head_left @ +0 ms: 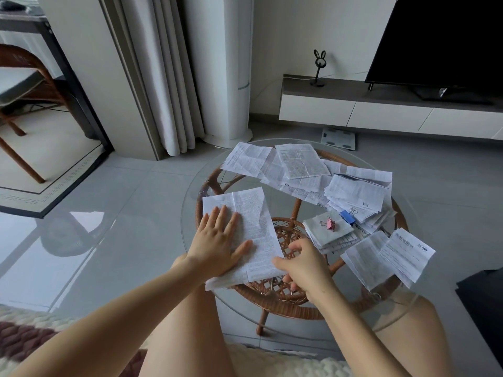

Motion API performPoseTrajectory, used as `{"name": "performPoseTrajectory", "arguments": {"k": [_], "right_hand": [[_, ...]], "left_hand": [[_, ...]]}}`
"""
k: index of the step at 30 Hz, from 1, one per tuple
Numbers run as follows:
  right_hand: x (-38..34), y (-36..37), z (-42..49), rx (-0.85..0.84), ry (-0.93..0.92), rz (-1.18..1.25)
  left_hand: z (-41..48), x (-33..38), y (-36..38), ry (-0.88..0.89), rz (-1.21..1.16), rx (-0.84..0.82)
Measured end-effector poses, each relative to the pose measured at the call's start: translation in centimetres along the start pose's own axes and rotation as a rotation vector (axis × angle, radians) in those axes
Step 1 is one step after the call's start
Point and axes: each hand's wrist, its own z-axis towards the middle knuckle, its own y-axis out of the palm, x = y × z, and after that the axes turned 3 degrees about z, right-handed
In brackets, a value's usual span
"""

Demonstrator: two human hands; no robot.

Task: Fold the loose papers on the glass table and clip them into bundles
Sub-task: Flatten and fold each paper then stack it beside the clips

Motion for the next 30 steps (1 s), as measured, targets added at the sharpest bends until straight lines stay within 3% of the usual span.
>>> {"name": "performPoseTrajectory", "arguments": {"k": [3, 6, 14, 20, 23, 26, 30], "right_hand": [[0.0, 0.3, -0.2, -0.061, 0.042, 0.177], [0.1, 0.2, -0.1, -0.048, -0.025, 0.149], [-0.3, -2.0, 2.2, 0.054, -0.285, -0.402], [-0.5, -1.4, 2.0, 0.112, -0.370, -0.754], [-1.0, -0.7, 1.3, 0.265, -0.509, -0.976], [-0.4, 0.4, 2.1, 0.270, -0.719, -0.832], [0.4, 1.5, 3.2, 0.022, -0.832, -0.705]], "left_hand": [[0.0, 0.0, -0.1, 0.000, 0.007, 0.006], [0.0, 0.2, -0.3, -0.010, 0.003, -0.001], [0.1, 3.8, -1.3, -0.220, -0.010, -0.094], [0.4, 4.1, -1.2, -0.210, 0.009, -0.082], [0.4, 3.7, -1.2, -0.194, 0.018, -0.078], [0.4, 3.7, -1.3, -0.186, 0.049, -0.073], [0.3, 3.9, -1.6, -0.172, 0.094, -0.100]]}}
